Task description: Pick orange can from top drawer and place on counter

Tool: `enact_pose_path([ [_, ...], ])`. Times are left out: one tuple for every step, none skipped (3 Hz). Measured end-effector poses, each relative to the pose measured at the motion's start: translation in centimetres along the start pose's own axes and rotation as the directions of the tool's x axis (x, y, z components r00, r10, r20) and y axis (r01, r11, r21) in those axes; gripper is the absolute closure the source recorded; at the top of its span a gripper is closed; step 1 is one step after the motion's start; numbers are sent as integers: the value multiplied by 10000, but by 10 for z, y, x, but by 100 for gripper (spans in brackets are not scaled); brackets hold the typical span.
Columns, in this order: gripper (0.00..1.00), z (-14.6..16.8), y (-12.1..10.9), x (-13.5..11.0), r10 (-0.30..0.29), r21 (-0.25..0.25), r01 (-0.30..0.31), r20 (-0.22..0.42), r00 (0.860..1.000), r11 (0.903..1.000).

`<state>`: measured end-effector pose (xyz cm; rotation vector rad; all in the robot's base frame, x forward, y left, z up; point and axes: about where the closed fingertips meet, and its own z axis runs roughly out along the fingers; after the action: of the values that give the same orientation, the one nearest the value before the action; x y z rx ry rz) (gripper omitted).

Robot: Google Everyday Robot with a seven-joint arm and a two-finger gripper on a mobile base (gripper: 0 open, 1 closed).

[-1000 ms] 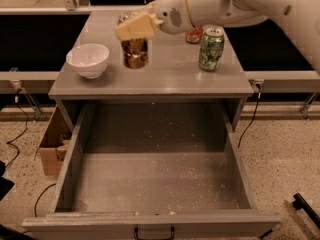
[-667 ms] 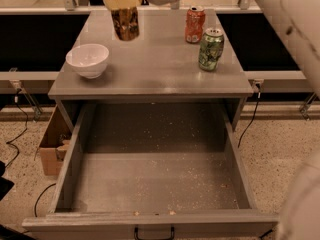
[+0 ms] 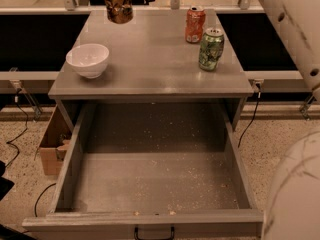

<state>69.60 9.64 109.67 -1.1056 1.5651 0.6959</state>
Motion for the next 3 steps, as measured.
enact_pose_path([
  [100, 21, -17, -2, 375, 259, -381, 245, 9990, 9989],
  [100, 53, -57, 0, 1056, 1282, -1119, 552, 9929, 9854],
  [100, 79, -100, 9, 1745, 2607, -1828, 549, 9831, 9479],
])
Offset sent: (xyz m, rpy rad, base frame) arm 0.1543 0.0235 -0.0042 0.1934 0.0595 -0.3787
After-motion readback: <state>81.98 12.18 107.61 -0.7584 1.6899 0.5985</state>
